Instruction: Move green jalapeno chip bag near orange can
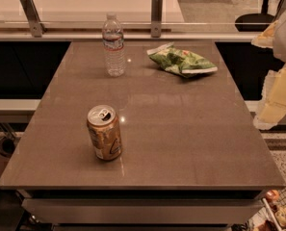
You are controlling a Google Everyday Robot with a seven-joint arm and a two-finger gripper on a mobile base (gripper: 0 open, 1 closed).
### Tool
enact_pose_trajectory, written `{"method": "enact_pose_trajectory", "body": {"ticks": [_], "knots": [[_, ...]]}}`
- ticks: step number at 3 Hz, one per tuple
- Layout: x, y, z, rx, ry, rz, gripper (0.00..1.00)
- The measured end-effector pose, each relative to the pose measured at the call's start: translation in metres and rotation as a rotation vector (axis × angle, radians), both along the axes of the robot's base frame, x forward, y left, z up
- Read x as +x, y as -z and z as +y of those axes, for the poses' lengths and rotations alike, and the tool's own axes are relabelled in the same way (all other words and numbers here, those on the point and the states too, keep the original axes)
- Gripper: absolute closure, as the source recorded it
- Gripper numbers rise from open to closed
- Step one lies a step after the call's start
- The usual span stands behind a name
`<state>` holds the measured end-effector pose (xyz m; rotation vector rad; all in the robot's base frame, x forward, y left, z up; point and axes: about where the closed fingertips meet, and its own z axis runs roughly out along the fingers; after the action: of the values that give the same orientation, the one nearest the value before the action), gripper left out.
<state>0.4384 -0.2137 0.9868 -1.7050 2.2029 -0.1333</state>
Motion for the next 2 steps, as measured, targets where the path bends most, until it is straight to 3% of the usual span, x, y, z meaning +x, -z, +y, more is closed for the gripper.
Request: {"method": "enact_pose_trajectory", "body": {"ticks": [1, 2], "knots": [[0.005, -0.005, -0.001, -0.001, 0.008, -0.016, 0.00], [0.037, -0.016, -0.007, 0.008, 0.028, -0.075, 0.00]]}}
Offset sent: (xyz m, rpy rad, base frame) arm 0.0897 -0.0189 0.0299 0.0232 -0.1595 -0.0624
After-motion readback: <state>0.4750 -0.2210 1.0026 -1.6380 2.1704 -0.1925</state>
